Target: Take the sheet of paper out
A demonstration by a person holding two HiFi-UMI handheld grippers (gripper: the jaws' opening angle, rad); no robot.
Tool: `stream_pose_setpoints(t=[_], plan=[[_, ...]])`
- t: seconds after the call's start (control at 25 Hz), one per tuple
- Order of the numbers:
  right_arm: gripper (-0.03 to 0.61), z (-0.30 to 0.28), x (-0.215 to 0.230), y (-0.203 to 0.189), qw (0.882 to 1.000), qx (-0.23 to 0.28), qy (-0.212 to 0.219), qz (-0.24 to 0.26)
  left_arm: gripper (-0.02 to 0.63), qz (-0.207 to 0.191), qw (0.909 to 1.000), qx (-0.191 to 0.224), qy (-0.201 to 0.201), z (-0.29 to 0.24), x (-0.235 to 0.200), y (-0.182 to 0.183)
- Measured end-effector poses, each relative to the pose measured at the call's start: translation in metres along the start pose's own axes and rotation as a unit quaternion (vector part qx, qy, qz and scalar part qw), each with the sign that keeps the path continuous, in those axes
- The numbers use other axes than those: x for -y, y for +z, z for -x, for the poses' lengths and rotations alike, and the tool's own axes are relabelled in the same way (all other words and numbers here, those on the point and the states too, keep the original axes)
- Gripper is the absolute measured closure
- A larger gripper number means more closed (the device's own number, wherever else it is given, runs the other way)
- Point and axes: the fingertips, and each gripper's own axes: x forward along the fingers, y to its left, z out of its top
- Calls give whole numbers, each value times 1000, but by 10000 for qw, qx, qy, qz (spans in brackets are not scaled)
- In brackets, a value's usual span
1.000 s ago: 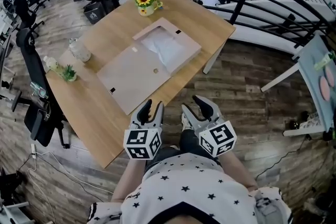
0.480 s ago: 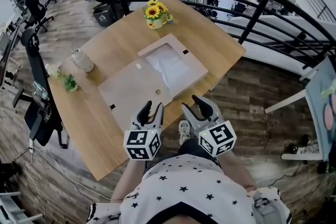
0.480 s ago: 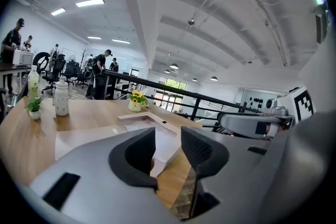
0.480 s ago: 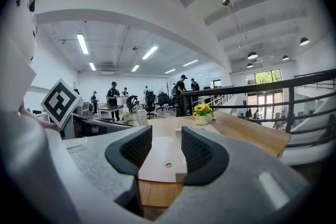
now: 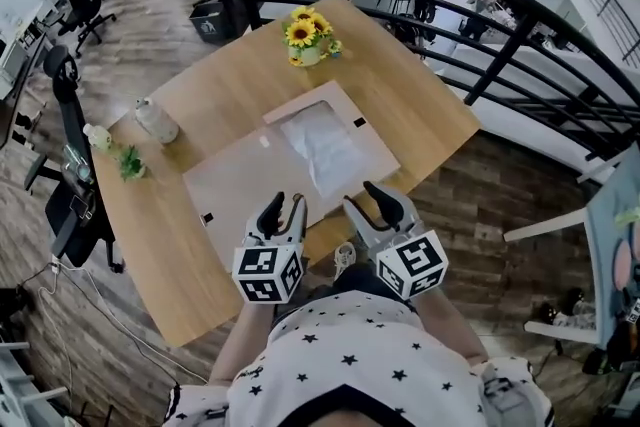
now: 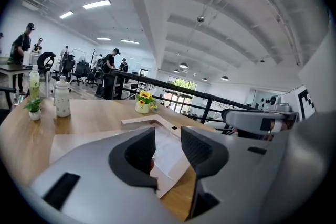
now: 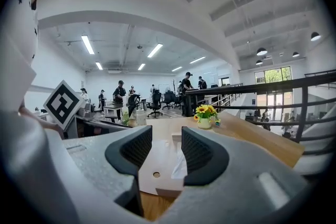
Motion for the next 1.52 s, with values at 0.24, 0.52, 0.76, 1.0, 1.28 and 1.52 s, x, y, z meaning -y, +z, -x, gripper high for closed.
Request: stream_pose_setpoints(t=[0.24,0.52,0.76,1.0,1.28,1.52], plan=[[420,-24,30,9,9996,-65,267,14,468,100,9997,-83,196,-34,-3,8],[420,-60,53,10,9981,-139,598,101,468,209,9987,-91,448,-72,-21,11],[420,-82,68,15,9963,-177,834,128,468,277,9975,-133,631,-93,-31,13],[420,-100,87,10,9945,-248,1012,91,468,327,9961,-237,783,-120,-39,8],[420,-111,101,-2,9920,-412,1189,37,468,347,9938,-542,911,-149,-46,-10],[420,-120,109,-14,9896,-579,1313,-13,468,375,9907,-866,984,-173,-56,-29]])
